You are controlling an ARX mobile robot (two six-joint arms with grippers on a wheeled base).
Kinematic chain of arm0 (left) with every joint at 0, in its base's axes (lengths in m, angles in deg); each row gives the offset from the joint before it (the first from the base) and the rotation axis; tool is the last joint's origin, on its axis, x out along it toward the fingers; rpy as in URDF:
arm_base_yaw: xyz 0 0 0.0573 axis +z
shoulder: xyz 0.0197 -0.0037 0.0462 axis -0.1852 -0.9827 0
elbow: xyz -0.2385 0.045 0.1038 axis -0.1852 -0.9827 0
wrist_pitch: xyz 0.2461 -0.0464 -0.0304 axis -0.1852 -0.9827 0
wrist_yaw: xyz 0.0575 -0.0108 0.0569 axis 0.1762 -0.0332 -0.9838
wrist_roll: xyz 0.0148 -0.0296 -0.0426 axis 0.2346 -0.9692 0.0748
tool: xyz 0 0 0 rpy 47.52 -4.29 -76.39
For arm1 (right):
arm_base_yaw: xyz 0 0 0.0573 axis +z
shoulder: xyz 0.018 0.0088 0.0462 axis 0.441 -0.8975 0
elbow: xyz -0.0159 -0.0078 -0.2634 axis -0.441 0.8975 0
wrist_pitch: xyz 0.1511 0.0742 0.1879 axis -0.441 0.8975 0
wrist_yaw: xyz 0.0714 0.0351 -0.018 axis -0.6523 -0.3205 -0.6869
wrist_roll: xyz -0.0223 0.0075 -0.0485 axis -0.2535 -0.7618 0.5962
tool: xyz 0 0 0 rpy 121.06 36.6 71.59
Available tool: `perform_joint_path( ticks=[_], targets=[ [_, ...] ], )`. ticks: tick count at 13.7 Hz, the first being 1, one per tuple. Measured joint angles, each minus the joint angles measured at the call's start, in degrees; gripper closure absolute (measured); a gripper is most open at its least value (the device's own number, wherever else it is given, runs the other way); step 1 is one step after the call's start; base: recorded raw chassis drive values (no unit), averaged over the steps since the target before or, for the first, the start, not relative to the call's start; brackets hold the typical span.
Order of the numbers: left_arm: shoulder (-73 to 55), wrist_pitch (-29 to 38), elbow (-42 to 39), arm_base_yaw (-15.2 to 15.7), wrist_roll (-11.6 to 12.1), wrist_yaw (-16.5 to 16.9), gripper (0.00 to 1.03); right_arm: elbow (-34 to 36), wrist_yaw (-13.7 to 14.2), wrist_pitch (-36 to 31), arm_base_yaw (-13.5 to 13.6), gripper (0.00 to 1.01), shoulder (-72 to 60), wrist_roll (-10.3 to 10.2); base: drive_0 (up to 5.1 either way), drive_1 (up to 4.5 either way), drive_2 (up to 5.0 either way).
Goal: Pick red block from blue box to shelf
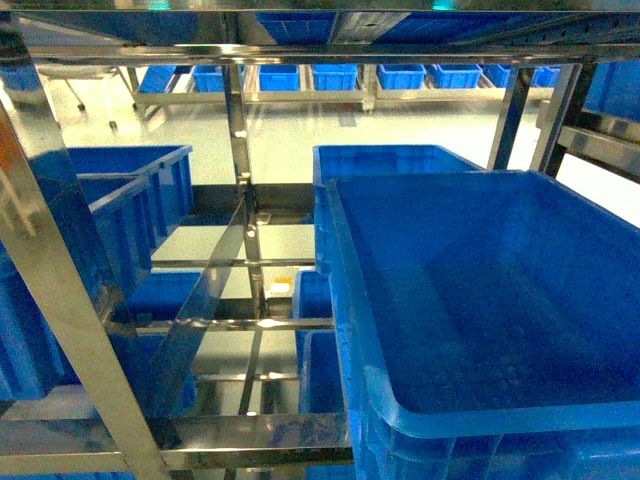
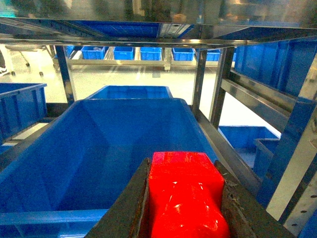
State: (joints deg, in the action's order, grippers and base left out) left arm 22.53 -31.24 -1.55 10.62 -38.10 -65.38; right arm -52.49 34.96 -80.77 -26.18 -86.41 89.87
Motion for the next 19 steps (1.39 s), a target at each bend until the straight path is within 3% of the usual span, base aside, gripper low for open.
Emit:
perform_joint_path(
  ticks=[3,4,5,6,7,9,10,11,12,15,16,17,19],
  targets=[
    [0.00,0.00,0.00,0.00,0.00,0.00,0.05,-0.07,0.50,0.70,0.13,0.74,-0.11,0.35,0.0,0.00,0.0],
    [0.00,0.00,0.00,0.00,0.00,-0.02,0.05,-1.38,5.55,5.01,2.91,0.74,-2.67,3.06,0.0,0.00,0.0],
    [0.00,-0.02,0.00,0.00,0.00,0.04,0.05,-2.49,8.94,3.50,5.51,0.74,-8.41,4.76,0.0,0.00,0.0],
    [0.00,-0.02,0.00,0.00,0.00,0.00,0.05,-5.20,10.25,-2.38,6.75,0.74,-17.51,5.22,0.0,0.00,0.0],
    [0.00,0.00,0.00,0.00,0.00,-0.02,0.05,-13.44,9.35,-16.06,8.46,0.74,-39.95,1.95,0.0,0.00,0.0],
    [0.00,0.00,0.00,0.00,0.00,0.02,0.05,-23.37,9.22,-23.91,10.14,0.72,-63.36,-0.48,0.0,0.00,0.0],
    [0.00,0.00,0.00,0.00,0.00,0.00,0.05,-28.28,9.35,-26.18,10.62,0.59,-74.42,-1.01,0.0,0.00,0.0],
    [0.00,-0.02,0.00,0.00,0.00,-0.02,0.05,-30.56,11.72,-27.10,11.02,0.48,-81.05,-0.92,0.0,0.00,0.0],
    [0.00,0.00,0.00,0.00,0.00,0.00,0.05,-29.53,11.85,-25.64,11.76,0.37,-82.05,-1.27,0.0,0.00,0.0],
    [0.00,-0.02,0.00,0.00,0.00,-0.02,0.05,-18.82,12.96,-19.82,14.25,0.01,-58.01,-0.83,0.0,0.00,0.0],
    [0.00,0.00,0.00,0.00,0.00,-0.02,0.05,-12.50,15.34,-25.07,16.37,0.08,-48.54,-0.59,0.0,0.00,0.0],
    [0.00,-0.02,0.00,0.00,0.00,-0.02,0.05,-7.50,14.43,-27.45,15.89,0.20,-39.85,-0.42,0.0,0.00,0.0],
    [0.00,0.00,0.00,0.00,0.00,0.00,0.05,-5.27,12.37,-25.64,11.41,0.46,-30.86,-0.44,0.0,0.00,0.0]
  ],
)
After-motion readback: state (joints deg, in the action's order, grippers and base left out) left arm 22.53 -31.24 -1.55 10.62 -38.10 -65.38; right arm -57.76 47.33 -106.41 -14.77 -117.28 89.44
